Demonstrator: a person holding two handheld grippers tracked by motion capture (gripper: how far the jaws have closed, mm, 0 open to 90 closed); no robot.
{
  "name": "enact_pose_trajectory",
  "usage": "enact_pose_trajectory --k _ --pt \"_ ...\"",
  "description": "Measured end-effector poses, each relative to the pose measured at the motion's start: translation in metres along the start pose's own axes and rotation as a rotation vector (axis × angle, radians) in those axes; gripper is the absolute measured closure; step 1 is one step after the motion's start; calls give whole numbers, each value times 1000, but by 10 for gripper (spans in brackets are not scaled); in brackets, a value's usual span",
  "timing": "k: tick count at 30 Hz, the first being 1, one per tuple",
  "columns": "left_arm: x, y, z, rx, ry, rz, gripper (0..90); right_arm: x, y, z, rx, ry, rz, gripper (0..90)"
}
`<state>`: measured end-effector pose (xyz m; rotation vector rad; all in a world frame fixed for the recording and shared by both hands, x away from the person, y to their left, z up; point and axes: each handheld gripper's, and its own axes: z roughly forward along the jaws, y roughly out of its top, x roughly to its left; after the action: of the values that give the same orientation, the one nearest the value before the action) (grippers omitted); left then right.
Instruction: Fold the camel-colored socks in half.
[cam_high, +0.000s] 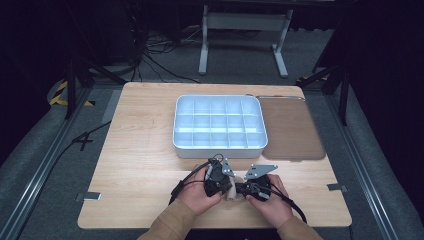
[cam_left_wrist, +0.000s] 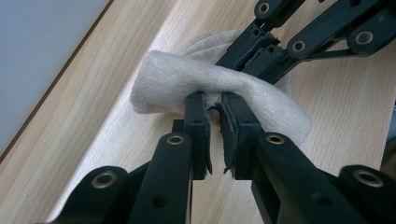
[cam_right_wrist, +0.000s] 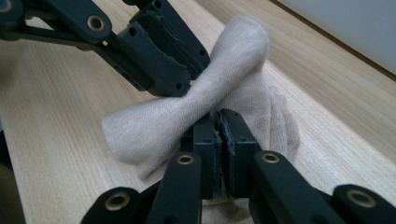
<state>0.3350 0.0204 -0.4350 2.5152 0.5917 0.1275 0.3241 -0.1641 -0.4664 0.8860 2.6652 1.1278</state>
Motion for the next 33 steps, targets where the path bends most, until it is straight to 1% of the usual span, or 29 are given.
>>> enact_pose_trajectory --k 5,7,9,10,11,12,13,15,16,17,18,19,21,25,29,30,31,33 --pt "1 -1 -2 -1 9 -21 810 -1 2 -6 -3 3 -11 808" --pt "2 -1 -2 -4 12 -21 817 -2 4 -13 -10 1 -13 799" --pt "2 -1 -3 -4 12 -22 818 -5 5 -21 -29 -4 -7 799" --pt "2 -1 -3 -5 13 -23 818 -9 6 -27 -40 -13 4 802" --pt "2 -1 -3 -5 13 -23 818 -9 6 -27 -40 -13 4 802" --pt "2 -1 -3 -5 13 -23 818 -13 5 -35 -43 -26 25 810" --pt "2 -1 -3 -4 12 -23 818 -16 4 -39 -36 -37 42 820" --pt "2 0 -3 -4 12 -23 819 -23 1 -44 3 -65 65 840" --pt "2 0 -3 -3 12 -24 819 -26 -2 -43 42 -76 71 848" --pt "1 0 -2 -4 12 -20 819 -27 -3 -42 64 -74 81 854" --pt "1 0 -2 -2 12 -18 820 -27 -5 -38 110 -68 83 863" --pt "1 0 -2 -8 13 -19 820 -27 -6 -34 135 -65 74 869" --pt "0 1 -2 -10 12 -22 820 -25 -7 -28 156 -68 57 880" --pt "-1 2 -2 -14 8 -14 823 -24 -6 -25 159 -73 52 884" --pt "-4 3 -3 -33 7 -3 823 -22 -6 -20 144 -50 64 886" --pt "-4 4 -3 -31 6 2 823 -21 -6 -19 140 -44 65 886" --pt "-5 4 -3 -33 8 -1 823 -21 -6 -18 141 -38 67 885" --pt "-5 5 -2 -35 -2 5 825 -19 -7 -16 135 -28 72 885"
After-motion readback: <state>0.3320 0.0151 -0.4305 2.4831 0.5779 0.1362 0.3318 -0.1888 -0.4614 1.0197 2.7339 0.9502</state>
